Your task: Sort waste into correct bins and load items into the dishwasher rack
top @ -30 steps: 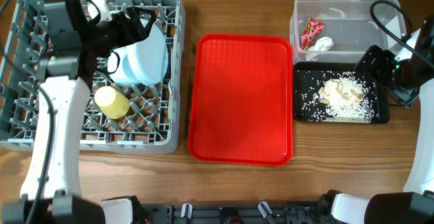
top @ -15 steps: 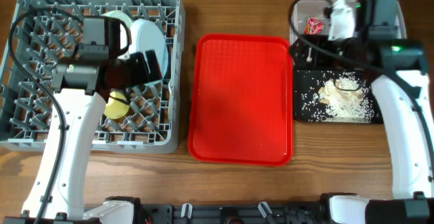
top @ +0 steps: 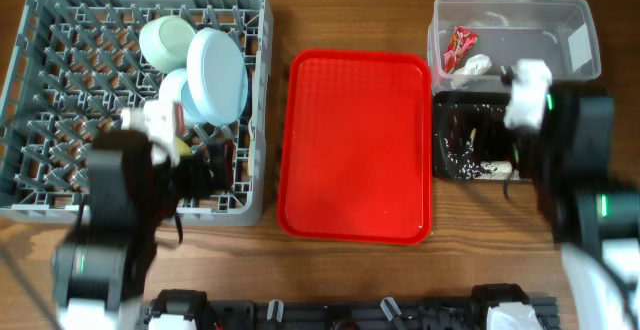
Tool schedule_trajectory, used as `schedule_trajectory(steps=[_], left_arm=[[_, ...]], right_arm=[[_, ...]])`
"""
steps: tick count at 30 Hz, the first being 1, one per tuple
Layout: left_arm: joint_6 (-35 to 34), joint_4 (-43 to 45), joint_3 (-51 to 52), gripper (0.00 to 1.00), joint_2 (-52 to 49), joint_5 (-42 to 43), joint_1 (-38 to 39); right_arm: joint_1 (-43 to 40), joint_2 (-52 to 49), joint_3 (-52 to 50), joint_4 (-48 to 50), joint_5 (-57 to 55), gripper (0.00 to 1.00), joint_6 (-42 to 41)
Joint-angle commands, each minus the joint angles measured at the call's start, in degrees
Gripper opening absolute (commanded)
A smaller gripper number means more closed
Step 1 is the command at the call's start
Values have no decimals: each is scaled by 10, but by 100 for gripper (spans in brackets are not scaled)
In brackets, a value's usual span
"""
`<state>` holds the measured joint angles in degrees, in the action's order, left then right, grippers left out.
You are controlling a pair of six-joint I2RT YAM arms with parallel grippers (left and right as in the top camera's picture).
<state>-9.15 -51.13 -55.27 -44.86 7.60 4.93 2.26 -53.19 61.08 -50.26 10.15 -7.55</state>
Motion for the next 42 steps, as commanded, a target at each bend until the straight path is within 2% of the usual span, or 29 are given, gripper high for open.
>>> schedule_trajectory(steps=[1,3,6,20,24,28,35,37,42], left_arm=[[25,-2,41,100,106,24,2],[25,-8,40,100,143,24,2],[25,-8,40,100,170,24,2],[25,-10,40,100,170,24,2],[25,-10,40,100,169,24,2],[25,-10,40,100,170,24,2],[25,-10,40,100,170,24,2],[25,-10,40,100,170,24,2],[25,-10,40,100,170,24,2]], right_arm=[[0,117,-76,5,-64,100,-50],[0,176,-91,-28,-67,100,-50],[0,206,-91,-69,-67,100,-50],[0,202,-91,-91,-67,100,-50],[0,230,-104,-86,-63,100,-43],[0,309,-178,25,-63,100,1],[0,503,-414,305,-31,100,-1],[0,531,-459,374,-31,100,1],[0,530,-556,553,-69,100,3]])
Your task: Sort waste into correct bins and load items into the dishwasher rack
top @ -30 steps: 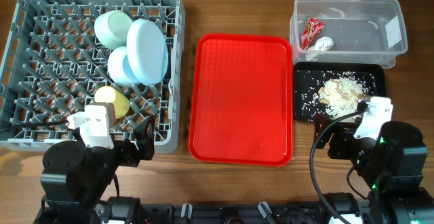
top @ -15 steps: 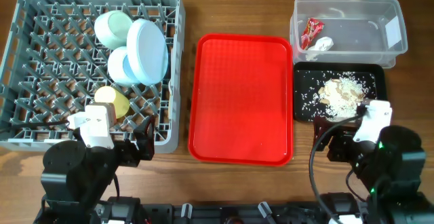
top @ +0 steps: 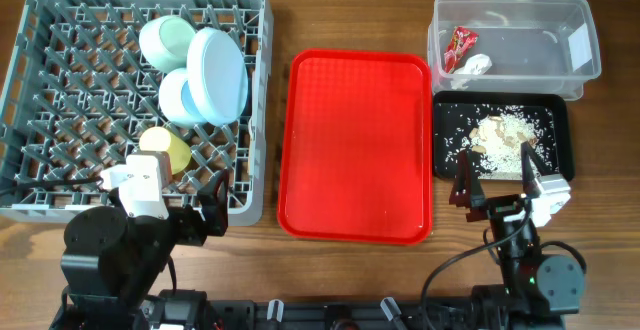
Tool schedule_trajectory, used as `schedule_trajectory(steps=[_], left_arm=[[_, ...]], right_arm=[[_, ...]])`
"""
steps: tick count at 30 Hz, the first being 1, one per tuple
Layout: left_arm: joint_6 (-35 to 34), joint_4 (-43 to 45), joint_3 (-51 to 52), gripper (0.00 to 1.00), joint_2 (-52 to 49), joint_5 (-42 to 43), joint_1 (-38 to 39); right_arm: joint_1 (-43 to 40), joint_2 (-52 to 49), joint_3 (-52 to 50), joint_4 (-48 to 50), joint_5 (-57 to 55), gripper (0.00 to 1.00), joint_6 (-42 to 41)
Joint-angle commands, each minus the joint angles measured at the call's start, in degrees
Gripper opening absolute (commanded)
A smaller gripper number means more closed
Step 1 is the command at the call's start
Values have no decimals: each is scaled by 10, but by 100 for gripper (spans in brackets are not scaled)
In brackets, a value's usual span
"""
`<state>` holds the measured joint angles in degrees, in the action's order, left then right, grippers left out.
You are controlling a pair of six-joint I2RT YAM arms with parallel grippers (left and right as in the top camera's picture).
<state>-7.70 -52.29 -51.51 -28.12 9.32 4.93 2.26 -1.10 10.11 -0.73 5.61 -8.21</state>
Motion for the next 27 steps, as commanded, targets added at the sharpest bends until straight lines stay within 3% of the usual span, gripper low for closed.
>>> schedule_trajectory(steps=[1,3,7,27], left_arm=[[11,2,3,100,2,7,2],[11,2,3,100,2,7,2],[11,2,3,100,2,7,2],[11,2,3,100,2,7,2]], right_arm=[[0,9,-69,89,-27,100,10],[0,9,-99,122,-28,100,23],[0,9,-98,14,36,100,113],[-1,7,-98,14,34,100,101]])
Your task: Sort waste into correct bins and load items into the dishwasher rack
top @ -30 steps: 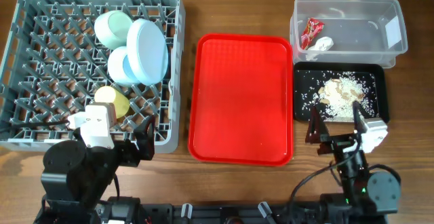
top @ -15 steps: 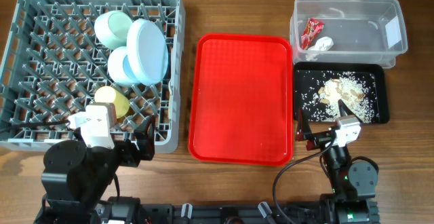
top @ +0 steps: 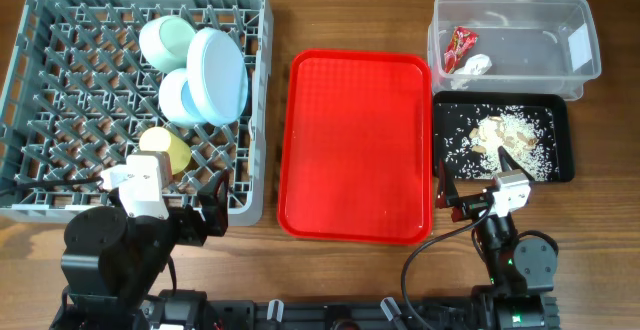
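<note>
The grey dishwasher rack [top: 60, 90] at left holds a mint cup [top: 165, 40], a light blue plate [top: 220, 75], a blue cup [top: 178, 97] and a yellow cup [top: 166, 150]. The red tray [top: 355, 145] in the middle is bare. At top right, a clear bin [top: 530, 45] contains a red wrapper [top: 460, 45] and a white crumpled scrap [top: 478, 65]. Food scraps [top: 505, 135] lie in the black tray [top: 555, 165]. My left gripper [top: 213, 208] sits by the rack's front right corner, apparently open and empty. My right gripper [top: 476, 182] is open and empty below the black tray.
Both arm bases sit at the table's front edge, the left one [top: 105, 255] below the rack and the right one [top: 515, 255] below the black tray. Wood table shows between the containers.
My right gripper has shifted a little left and turned, staying open below the black tray. The left arm and all the objects are unchanged.
At first my left arm was over the rack's front part and my right arm over the black tray by the clear bin. Then both arms were back at the front edge, with the yellow cup in the rack. Now only the right has shifted slightly.
</note>
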Tool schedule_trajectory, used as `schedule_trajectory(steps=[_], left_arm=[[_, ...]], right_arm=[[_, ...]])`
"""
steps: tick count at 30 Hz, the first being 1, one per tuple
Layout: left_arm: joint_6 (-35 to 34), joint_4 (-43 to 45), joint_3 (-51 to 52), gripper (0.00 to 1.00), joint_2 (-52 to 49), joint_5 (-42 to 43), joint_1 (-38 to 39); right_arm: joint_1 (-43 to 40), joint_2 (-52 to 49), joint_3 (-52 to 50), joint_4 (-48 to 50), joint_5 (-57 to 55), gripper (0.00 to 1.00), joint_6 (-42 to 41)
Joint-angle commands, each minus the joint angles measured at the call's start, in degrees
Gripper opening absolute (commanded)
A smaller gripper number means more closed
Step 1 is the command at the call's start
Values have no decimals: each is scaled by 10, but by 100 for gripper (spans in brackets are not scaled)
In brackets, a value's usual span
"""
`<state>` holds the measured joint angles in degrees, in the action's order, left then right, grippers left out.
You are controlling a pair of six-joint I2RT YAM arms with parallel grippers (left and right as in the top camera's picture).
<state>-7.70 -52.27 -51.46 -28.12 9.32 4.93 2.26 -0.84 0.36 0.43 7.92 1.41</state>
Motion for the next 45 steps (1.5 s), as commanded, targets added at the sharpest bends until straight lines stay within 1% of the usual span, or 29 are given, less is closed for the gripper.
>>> schedule_trajectory(steps=[1,8,10,13,15,17,19,22,23,25,27,28,31,33,45], left_arm=[[11,1,2,100,2,7,2],[11,1,2,100,2,5,1],[11,-26,3,100,10,4,-3],[8,-5,40,100,42,7,-13],[8,56,104,100,82,7,-27],[-15,129,180,100,128,7,-40],[-35,228,276,100,186,12,-48],[-35,353,376,100,241,16,-48],[-34,412,417,100,261,16,-48],[-34,495,468,100,280,16,-48],[-17,561,500,100,280,16,-48],[15,581,511,100,280,16,-48],[80,551,511,100,280,23,-47],[61,482,511,100,280,29,-47],[56,490,511,100,278,29,-47]], right_arm=[[-1,4,-1,3,11,100,5],[-1,4,-1,3,11,100,5],[-1,4,-1,3,11,100,5],[-1,4,-1,3,11,100,5],[-1,4,-1,3,11,100,5],[-1,4,-1,3,11,100,5],[-1,4,-1,3,11,100,5],[-1,4,-1,3,11,100,5],[-1,4,-1,3,11,100,5],[-1,4,-1,3,11,100,5],[-1,4,-1,3,11,100,5],[-1,4,-1,3,11,100,5],[-1,4,-1,3,11,100,5],[-1,4,-1,3,11,100,5],[-1,4,-1,3,11,100,5]])
